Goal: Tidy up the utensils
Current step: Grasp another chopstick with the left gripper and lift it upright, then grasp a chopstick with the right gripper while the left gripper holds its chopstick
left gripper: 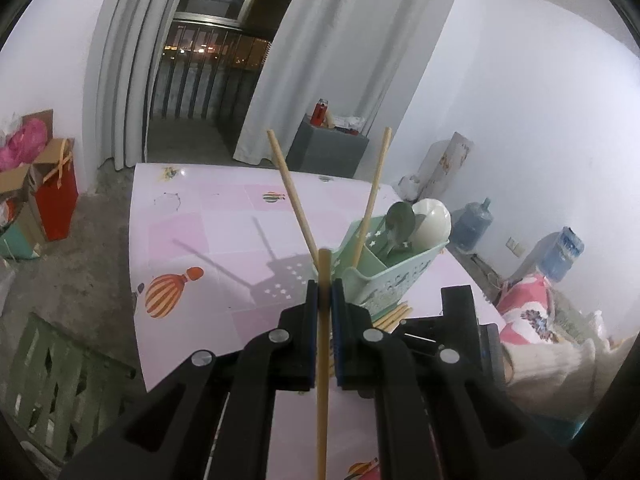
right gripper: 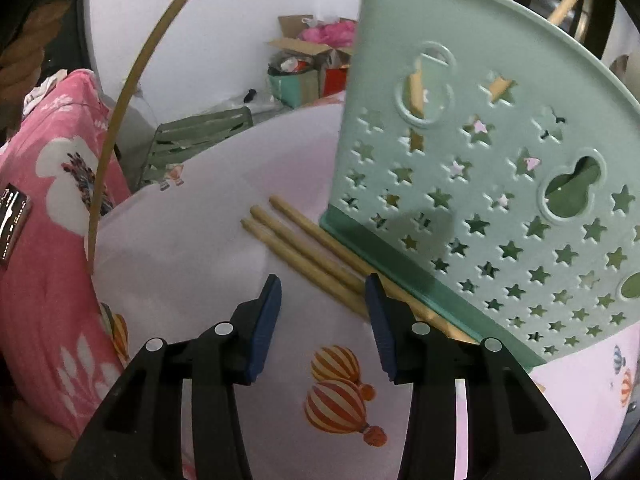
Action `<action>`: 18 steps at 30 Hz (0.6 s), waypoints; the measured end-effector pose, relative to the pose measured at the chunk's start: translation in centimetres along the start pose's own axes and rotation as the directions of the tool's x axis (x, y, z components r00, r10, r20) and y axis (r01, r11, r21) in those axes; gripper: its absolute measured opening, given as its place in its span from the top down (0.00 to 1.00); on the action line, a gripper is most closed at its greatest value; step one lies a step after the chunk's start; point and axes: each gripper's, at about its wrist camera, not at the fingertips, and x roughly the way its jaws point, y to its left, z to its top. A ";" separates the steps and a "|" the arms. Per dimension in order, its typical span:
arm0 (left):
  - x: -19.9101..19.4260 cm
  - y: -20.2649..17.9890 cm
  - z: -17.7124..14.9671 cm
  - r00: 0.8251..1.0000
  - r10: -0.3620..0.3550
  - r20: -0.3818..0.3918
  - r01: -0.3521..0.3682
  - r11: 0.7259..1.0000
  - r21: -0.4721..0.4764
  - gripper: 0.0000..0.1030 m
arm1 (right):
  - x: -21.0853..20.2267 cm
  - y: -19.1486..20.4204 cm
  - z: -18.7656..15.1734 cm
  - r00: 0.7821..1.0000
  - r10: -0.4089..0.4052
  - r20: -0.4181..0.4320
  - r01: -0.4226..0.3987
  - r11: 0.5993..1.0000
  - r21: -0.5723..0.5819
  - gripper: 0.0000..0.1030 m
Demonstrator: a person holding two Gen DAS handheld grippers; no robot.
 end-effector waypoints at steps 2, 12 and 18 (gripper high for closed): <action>-0.1 0.1 -0.1 1.000 -0.003 -0.001 0.003 1.000 -0.002 0.94 | 0.1 -1.3 -0.3 1.000 -0.009 -0.019 0.010 1.000 0.015 0.63; 0.0 0.6 -0.3 1.000 -0.014 -0.002 0.014 1.000 -0.026 0.94 | -0.9 -4.1 -1.1 0.989 0.014 -0.144 0.014 0.981 0.192 0.81; 0.1 0.4 -0.4 1.000 -0.019 -0.007 0.018 1.000 -0.023 0.94 | -1.1 -4.8 -0.9 0.974 0.049 -0.221 0.001 0.975 0.222 0.87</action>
